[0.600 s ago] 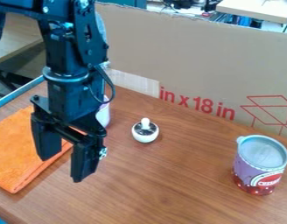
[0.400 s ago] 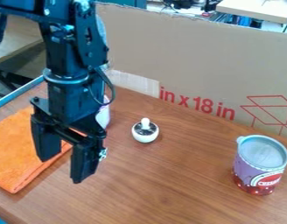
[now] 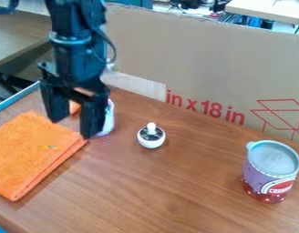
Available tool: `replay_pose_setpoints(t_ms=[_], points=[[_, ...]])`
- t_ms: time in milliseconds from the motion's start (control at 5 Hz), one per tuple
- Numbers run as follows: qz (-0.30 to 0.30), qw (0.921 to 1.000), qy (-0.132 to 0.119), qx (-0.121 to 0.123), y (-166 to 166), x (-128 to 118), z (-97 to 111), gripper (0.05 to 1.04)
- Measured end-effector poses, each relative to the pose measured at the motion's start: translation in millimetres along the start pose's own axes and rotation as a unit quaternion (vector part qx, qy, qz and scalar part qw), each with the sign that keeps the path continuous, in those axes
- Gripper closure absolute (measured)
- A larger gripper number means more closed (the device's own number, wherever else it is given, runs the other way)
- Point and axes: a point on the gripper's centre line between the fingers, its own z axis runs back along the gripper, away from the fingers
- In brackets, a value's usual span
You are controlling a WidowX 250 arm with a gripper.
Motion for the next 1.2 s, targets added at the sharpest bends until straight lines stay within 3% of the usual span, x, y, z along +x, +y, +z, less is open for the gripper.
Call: replay_pose_setpoints(t_ms=[800,1200], points=[[0.027,0.9996,-0.003,0.001,30.8,88.6,-37.2,0.083],[0.042,0.9988,0.022,0.016,38.4,104.7,-61.9,0.083]])
